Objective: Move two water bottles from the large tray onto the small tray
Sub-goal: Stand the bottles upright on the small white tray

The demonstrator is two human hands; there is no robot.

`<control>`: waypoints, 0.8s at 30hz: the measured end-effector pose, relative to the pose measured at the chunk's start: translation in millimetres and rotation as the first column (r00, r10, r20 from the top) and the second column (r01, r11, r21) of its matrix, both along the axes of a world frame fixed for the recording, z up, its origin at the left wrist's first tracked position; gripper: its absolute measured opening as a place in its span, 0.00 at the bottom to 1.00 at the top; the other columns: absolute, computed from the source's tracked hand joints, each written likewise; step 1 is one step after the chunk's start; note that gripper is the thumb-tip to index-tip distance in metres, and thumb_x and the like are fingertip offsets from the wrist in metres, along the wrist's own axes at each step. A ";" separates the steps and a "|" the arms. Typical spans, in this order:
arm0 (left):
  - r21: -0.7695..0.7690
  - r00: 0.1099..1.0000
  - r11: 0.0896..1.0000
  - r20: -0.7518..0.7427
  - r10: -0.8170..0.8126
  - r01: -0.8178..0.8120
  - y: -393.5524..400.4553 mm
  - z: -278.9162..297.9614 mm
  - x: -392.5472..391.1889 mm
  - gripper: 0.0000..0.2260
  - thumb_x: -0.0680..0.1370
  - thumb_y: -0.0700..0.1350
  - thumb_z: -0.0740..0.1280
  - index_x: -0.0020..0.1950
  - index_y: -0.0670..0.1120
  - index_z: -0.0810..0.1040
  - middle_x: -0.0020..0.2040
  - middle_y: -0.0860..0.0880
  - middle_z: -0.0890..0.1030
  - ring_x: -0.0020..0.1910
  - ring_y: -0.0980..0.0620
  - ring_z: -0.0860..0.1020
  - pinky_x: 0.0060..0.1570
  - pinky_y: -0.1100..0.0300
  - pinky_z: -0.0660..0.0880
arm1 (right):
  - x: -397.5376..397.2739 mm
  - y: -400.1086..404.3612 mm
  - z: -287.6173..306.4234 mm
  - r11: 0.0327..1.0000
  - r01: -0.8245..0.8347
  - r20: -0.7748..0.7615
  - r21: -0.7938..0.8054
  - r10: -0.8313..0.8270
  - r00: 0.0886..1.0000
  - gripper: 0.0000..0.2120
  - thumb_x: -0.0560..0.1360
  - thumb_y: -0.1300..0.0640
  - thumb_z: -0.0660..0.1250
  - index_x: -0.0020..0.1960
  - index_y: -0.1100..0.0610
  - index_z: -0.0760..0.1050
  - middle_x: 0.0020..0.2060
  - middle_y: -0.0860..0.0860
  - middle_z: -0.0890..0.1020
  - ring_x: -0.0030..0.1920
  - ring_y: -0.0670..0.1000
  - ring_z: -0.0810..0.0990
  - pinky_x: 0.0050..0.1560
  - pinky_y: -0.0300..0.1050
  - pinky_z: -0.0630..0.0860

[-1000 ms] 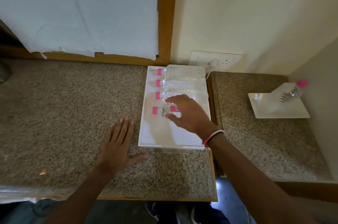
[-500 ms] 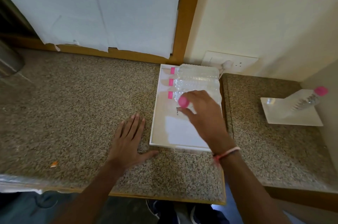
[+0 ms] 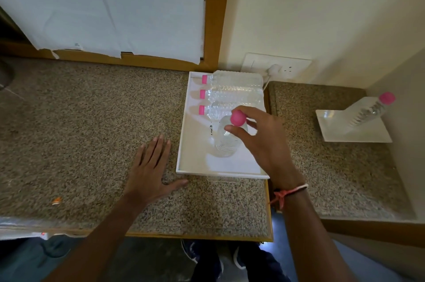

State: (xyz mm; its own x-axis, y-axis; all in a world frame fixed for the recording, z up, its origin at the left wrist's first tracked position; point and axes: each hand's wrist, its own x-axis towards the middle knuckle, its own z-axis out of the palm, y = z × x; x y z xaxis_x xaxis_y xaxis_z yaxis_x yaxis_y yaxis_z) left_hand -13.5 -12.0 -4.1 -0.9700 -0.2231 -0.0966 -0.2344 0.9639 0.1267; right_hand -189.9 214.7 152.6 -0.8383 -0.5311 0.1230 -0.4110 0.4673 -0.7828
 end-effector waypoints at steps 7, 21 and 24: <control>0.032 0.999 0.999 -0.038 0.025 -0.024 8.5 19.7 -19.5 0.60 0.67 0.83 0.53 0.81 0.37 0.52 0.83 0.38 0.55 0.83 0.39 0.55 0.78 0.35 0.60 | -14.8 10.1 15.3 1.000 -0.005 -0.025 -0.007 0.004 1.000 0.15 0.73 0.47 0.75 0.56 0.52 0.80 0.49 0.45 0.85 0.51 0.52 0.83 0.55 0.57 0.81; 0.036 0.974 0.999 -0.225 -0.023 0.032 162.2 69.2 -176.3 0.58 0.67 0.83 0.53 0.83 0.43 0.46 0.84 0.42 0.49 0.84 0.44 0.49 0.80 0.36 0.55 | -136.6 162.0 69.6 0.949 0.097 -0.096 -0.299 -0.131 0.987 0.13 0.74 0.50 0.75 0.57 0.52 0.80 0.50 0.46 0.85 0.51 0.50 0.84 0.54 0.56 0.82; 0.059 0.969 0.997 -0.244 -0.033 0.049 213.3 71.7 -218.6 0.58 0.67 0.82 0.55 0.83 0.44 0.45 0.85 0.43 0.48 0.84 0.44 0.48 0.81 0.37 0.55 | -172.0 205.4 82.4 0.924 0.122 -0.094 -0.363 -0.167 0.982 0.15 0.73 0.51 0.76 0.58 0.54 0.81 0.52 0.47 0.86 0.55 0.48 0.83 0.57 0.53 0.82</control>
State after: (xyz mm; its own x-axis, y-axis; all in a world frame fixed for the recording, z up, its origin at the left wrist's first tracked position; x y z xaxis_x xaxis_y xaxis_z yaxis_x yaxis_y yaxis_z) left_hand -232.1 201.3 67.6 -0.9742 -0.1839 0.1304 -0.1496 0.9600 0.2365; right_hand -361.9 420.1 235.0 -0.8698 -0.3084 0.3852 -0.4612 0.2303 -0.8569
